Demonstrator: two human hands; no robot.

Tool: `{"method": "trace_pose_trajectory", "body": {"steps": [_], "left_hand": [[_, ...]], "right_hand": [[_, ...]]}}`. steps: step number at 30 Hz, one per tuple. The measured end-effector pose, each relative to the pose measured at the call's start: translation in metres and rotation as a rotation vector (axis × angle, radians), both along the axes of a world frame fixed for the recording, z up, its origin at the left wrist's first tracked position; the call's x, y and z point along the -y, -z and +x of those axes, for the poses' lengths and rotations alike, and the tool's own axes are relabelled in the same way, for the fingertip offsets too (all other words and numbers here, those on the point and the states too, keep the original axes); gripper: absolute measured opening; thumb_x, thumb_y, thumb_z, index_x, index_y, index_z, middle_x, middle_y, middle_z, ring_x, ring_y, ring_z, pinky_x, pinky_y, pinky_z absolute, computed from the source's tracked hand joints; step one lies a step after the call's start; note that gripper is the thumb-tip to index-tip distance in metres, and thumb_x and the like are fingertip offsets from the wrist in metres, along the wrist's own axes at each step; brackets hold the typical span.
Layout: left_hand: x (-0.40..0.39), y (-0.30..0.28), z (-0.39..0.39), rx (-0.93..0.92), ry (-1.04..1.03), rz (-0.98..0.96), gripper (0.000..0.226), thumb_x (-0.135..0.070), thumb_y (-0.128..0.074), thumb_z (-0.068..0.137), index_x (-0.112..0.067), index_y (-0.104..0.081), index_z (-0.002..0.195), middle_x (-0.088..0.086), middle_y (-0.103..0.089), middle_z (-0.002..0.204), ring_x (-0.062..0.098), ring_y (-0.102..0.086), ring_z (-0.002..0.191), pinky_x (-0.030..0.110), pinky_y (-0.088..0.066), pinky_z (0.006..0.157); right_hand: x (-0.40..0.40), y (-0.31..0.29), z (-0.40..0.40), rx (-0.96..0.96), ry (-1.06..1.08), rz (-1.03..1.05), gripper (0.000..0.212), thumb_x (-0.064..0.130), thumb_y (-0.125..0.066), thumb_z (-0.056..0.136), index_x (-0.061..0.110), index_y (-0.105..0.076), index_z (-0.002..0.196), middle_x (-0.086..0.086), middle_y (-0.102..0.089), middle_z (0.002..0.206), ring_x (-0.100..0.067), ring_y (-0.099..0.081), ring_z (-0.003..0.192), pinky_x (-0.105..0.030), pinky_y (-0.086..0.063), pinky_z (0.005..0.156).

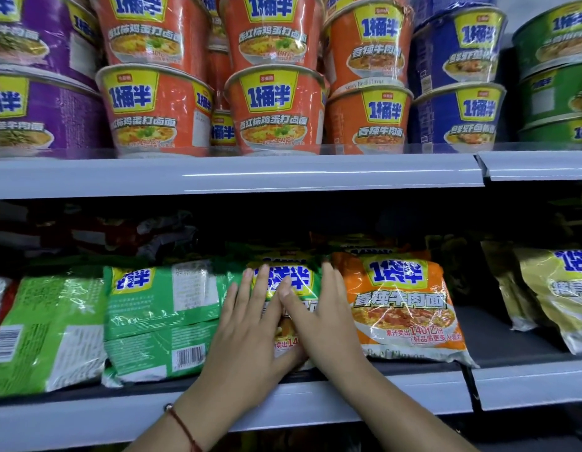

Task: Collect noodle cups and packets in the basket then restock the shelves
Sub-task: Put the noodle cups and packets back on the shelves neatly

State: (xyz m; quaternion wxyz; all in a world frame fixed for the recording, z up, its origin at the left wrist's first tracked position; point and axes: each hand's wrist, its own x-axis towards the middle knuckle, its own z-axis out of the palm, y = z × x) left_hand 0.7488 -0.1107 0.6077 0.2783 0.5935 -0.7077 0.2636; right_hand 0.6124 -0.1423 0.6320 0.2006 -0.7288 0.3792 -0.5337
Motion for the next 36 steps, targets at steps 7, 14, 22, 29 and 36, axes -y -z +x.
{"method": "trace_pose_trajectory", "body": {"steps": [7, 14, 22, 29, 36], "left_hand": [[-0.016, -0.006, 0.014, -0.071, 0.107, -0.020, 0.074, -0.067, -0.021, 0.094, -0.046, 0.029, 0.144, -0.018, 0.043, 0.149, 0.005, 0.038, 0.139, 0.020, 0.028, 0.109], [-0.007, 0.000, 0.028, 0.028, 0.007, -0.043, 0.081, -0.072, -0.028, 0.094, -0.030, -0.001, 0.157, 0.002, 0.006, 0.165, 0.018, 0.010, 0.151, 0.036, 0.005, 0.118], [-0.001, 0.002, 0.033, 0.048, 0.011, -0.046, 0.083, -0.078, -0.021, 0.091, -0.030, -0.002, 0.157, 0.001, 0.005, 0.165, 0.016, 0.010, 0.150, 0.036, 0.004, 0.118], [-0.003, 0.001, 0.029, 0.041, -0.036, -0.055, 0.092, -0.078, -0.023, 0.090, -0.019, -0.003, 0.157, 0.006, 0.000, 0.165, 0.021, 0.004, 0.151, 0.039, 0.000, 0.118], [-0.010, -0.003, 0.039, 0.178, -0.095, -0.022, 0.101, -0.081, -0.027, 0.088, -0.006, -0.020, 0.154, 0.009, -0.018, 0.162, 0.025, -0.019, 0.149, 0.041, -0.012, 0.115]], "right_hand": [[0.008, -0.016, -0.004, 0.041, -0.013, 0.160, 0.092, 0.056, -0.054, 0.092, 0.019, -0.001, 0.157, 0.003, -0.002, 0.165, -0.016, -0.014, 0.150, -0.034, -0.023, 0.114], [0.015, -0.019, 0.004, 0.029, 0.062, 0.156, 0.100, 0.051, -0.068, 0.084, 0.013, -0.009, 0.156, -0.004, -0.022, 0.157, -0.021, -0.031, 0.141, -0.030, -0.034, 0.097], [0.012, -0.008, 0.000, -0.071, 0.020, 0.051, 0.087, 0.058, -0.059, 0.087, 0.018, -0.022, 0.154, 0.005, -0.032, 0.155, -0.011, -0.032, 0.141, -0.022, -0.030, 0.099], [0.005, -0.011, -0.002, -0.448, 0.226, -0.380, 0.072, 0.063, -0.029, 0.097, 0.019, -0.022, 0.154, -0.003, -0.029, 0.155, -0.025, -0.022, 0.146, -0.037, -0.018, 0.120], [0.032, -0.012, -0.019, -0.738, 0.180, -0.451, 0.072, 0.065, -0.016, 0.097, 0.020, -0.027, 0.153, 0.003, -0.039, 0.149, -0.018, -0.028, 0.140, -0.040, -0.022, 0.119]]}}
